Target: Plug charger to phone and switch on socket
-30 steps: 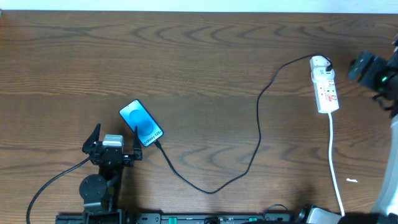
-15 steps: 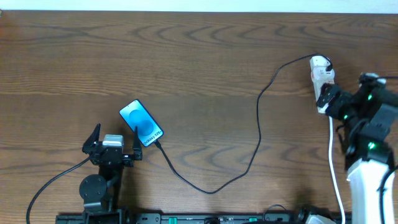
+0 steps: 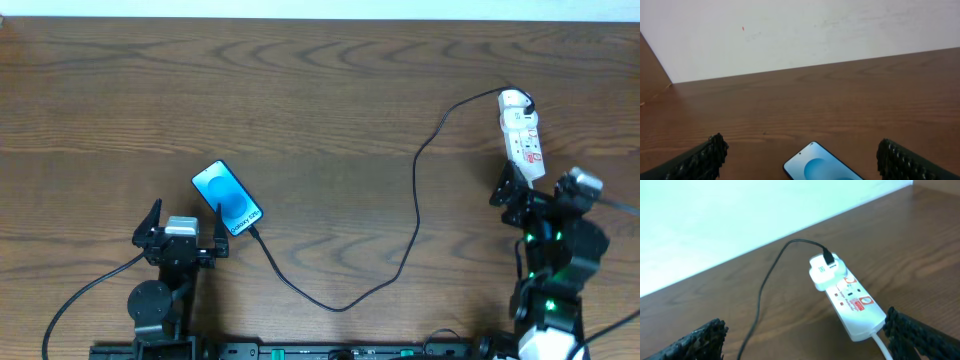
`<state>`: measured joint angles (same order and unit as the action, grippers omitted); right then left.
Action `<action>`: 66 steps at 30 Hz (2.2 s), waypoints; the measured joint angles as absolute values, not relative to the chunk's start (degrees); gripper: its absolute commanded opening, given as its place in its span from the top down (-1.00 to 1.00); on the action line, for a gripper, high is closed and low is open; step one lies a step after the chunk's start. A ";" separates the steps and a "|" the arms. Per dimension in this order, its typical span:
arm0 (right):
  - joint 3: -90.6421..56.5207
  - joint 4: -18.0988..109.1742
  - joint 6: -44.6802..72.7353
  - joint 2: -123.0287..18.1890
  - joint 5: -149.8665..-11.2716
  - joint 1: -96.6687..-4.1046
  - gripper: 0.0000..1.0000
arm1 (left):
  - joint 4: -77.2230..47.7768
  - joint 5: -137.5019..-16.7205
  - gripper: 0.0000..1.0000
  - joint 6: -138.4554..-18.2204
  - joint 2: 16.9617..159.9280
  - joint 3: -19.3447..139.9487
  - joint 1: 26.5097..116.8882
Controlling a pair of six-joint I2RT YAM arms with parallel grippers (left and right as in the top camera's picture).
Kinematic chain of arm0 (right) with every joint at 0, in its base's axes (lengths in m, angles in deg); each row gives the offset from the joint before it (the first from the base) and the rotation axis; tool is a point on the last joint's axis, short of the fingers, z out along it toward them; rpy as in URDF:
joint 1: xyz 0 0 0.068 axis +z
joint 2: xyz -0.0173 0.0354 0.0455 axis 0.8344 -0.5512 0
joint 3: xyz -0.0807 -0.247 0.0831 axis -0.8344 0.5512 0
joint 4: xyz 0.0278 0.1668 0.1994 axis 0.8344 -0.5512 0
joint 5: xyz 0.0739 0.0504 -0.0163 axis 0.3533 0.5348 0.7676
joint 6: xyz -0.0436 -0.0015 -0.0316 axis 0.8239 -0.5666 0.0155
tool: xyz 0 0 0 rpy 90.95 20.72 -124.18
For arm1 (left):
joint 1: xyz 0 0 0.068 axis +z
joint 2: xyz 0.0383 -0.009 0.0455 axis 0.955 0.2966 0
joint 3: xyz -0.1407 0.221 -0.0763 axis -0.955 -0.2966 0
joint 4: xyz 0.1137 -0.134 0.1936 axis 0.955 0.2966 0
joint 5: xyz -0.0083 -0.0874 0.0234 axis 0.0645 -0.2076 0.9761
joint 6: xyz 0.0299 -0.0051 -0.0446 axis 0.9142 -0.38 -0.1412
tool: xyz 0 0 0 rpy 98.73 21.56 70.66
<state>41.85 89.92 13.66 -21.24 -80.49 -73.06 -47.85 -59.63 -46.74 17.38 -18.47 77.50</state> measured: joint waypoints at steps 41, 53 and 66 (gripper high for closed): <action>56.43 74.79 11.32 17.53 -93.37 -61.13 -0.98 | -47.87 -59.63 -0.96 -46.74 17.38 -18.47 77.50; 56.43 74.29 20.96 17.53 -89.06 -61.13 -0.98 | -47.87 -59.63 -0.96 -46.74 17.38 -18.47 77.50; 56.43 74.29 21.90 17.53 -88.38 -61.06 -0.99 | -47.87 -59.63 -0.96 -46.74 17.38 -18.47 77.50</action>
